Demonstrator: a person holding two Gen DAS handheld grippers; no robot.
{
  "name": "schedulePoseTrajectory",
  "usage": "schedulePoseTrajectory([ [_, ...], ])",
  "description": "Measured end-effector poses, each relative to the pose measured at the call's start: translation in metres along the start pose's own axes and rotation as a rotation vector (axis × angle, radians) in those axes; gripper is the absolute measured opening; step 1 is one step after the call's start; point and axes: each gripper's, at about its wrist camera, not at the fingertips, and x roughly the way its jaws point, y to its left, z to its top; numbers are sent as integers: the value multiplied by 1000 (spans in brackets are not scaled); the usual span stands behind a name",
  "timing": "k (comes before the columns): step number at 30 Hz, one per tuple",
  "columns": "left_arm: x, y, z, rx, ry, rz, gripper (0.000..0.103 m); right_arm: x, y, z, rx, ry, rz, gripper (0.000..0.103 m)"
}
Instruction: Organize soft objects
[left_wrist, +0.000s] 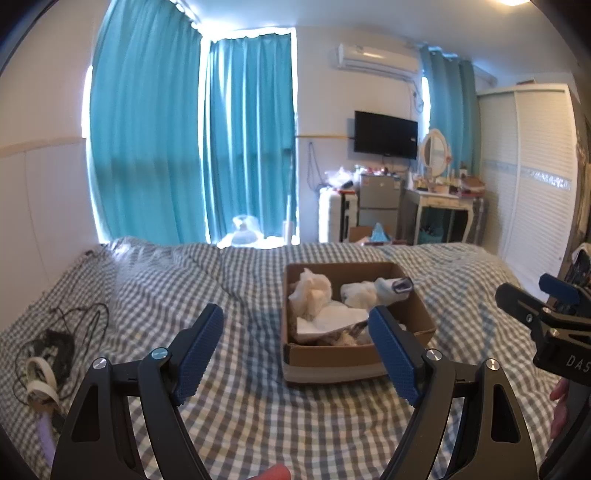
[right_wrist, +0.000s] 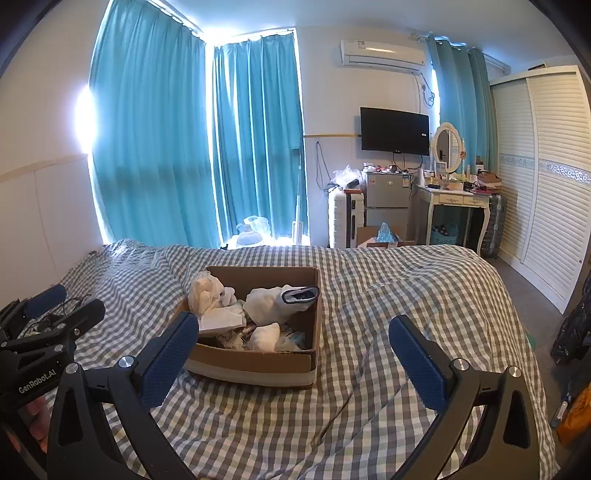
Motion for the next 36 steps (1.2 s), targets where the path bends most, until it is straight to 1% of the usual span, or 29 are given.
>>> schedulePoseTrajectory([
  [5, 2, 0, -1, 7, 4, 10, 82, 2, 1, 0, -2, 4, -1, 103],
  [27, -1, 0, -1, 11, 0, 1, 82, 5, 4, 0, -8, 16, -3, 103],
  [36, -1, 0, -1, 7, -6, 9, 82, 8, 5, -2, -4, 25, -1, 103],
])
